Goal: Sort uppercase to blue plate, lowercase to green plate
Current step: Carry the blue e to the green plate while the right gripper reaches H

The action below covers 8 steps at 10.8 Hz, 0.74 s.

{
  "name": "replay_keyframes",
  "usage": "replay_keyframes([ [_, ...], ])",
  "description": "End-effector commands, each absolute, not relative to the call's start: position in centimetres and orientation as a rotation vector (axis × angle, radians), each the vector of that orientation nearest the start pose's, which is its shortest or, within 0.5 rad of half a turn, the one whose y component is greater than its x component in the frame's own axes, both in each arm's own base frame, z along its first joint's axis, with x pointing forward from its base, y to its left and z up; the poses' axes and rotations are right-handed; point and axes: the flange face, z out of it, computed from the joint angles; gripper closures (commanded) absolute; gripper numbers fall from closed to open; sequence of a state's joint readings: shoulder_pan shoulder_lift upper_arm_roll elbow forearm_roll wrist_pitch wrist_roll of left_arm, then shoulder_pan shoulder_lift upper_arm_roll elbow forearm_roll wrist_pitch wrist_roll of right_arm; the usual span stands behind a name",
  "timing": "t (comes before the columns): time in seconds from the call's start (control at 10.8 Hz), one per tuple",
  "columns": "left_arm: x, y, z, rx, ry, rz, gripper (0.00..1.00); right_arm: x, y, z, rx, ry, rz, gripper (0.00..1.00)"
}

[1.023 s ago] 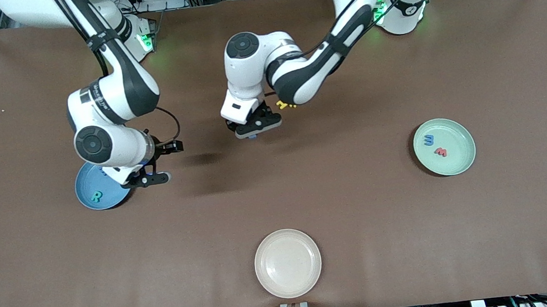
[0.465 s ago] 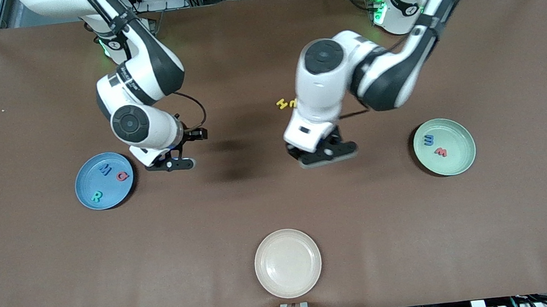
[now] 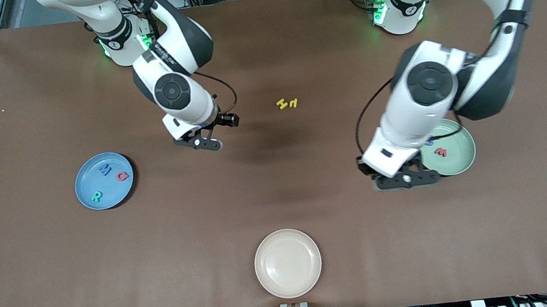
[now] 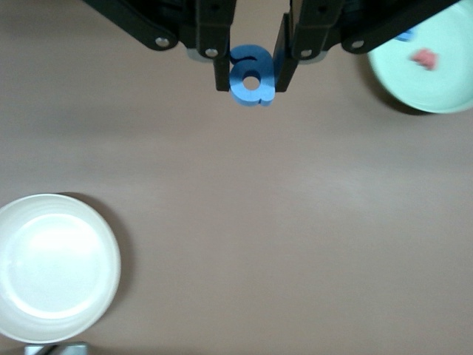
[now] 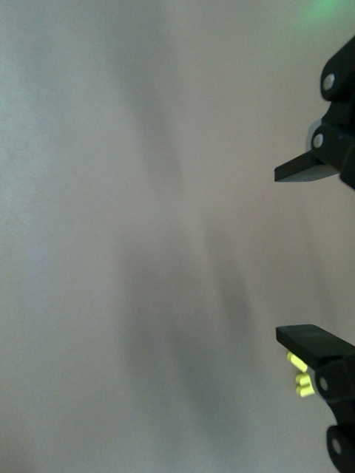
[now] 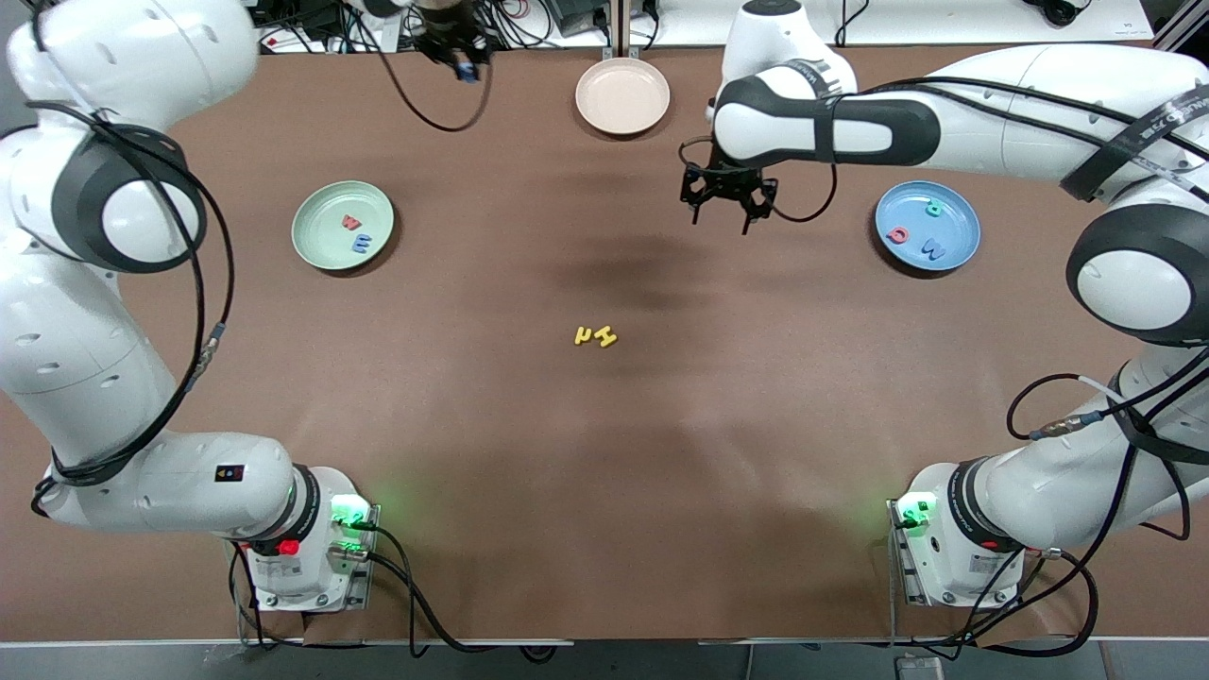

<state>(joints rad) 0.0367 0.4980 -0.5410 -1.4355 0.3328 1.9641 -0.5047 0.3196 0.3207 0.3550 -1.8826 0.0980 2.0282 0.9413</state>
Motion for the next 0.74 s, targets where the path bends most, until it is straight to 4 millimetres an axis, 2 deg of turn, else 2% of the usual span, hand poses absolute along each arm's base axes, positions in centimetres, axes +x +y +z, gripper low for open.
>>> replay_keyframes([
  [0.0, 65.5, -21.2, 45.6, -3.104, 0.170, -0.122, 1.00, 46.1, 39.7, 33.0, -3.004, 0.674, 0.370, 0.15],
  [0.19, 66.6, -16.0, 44.2, -3.084, 0.245, -0.053, 1.00, 44.0, 43.3, 31.8, -2.965, 0.781, 0.332, 0.14],
  [0.37, 66.0, -13.1, 40.6, -3.069, 0.254, 0.064, 1.00, 41.1, 46.8, 29.8, -2.963, 0.907, 0.251, 0.14],
  [0.65, 65.1, -8.0, 37.1, -3.057, 0.225, 0.173, 1.00, 36.5, 51.2, 25.9, -2.945, 1.124, 0.045, 0.13],
])
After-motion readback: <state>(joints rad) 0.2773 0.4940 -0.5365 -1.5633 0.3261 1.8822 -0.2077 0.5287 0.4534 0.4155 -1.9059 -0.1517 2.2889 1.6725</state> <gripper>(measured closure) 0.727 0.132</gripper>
